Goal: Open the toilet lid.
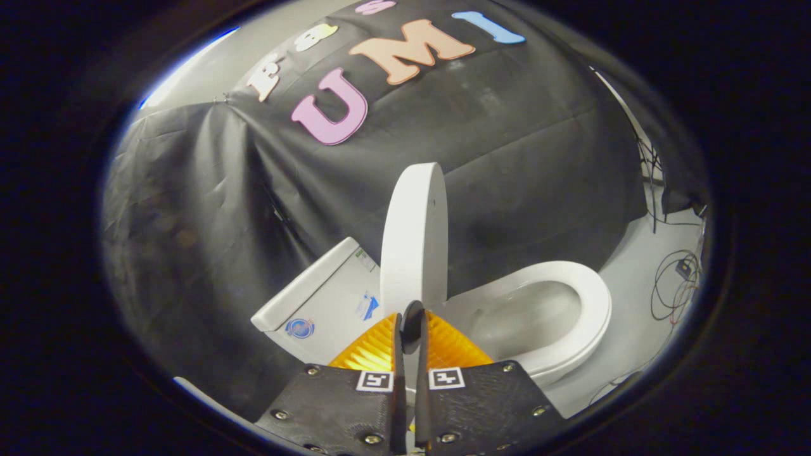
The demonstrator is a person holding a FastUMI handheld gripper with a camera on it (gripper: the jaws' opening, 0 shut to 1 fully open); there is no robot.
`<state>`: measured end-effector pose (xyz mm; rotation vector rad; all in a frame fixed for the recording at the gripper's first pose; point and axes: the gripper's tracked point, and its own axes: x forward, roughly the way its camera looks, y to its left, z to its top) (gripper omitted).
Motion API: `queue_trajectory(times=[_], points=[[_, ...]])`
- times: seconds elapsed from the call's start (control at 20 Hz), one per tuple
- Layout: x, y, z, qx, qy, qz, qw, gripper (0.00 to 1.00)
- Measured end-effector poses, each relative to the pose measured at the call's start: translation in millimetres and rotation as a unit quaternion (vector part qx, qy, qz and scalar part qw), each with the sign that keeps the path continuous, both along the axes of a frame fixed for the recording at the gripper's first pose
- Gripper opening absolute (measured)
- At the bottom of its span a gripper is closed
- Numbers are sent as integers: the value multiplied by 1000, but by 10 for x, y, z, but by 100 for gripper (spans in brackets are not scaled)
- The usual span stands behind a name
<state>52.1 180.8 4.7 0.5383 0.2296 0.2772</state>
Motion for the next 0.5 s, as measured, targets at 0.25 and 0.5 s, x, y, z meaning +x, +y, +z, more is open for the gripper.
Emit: queue_trajectory(times=[0.25,0.5], points=[[-15,117,73,-14,-7,-3,1000,6],[-13,223,136,-40,-11,-16,999,6]])
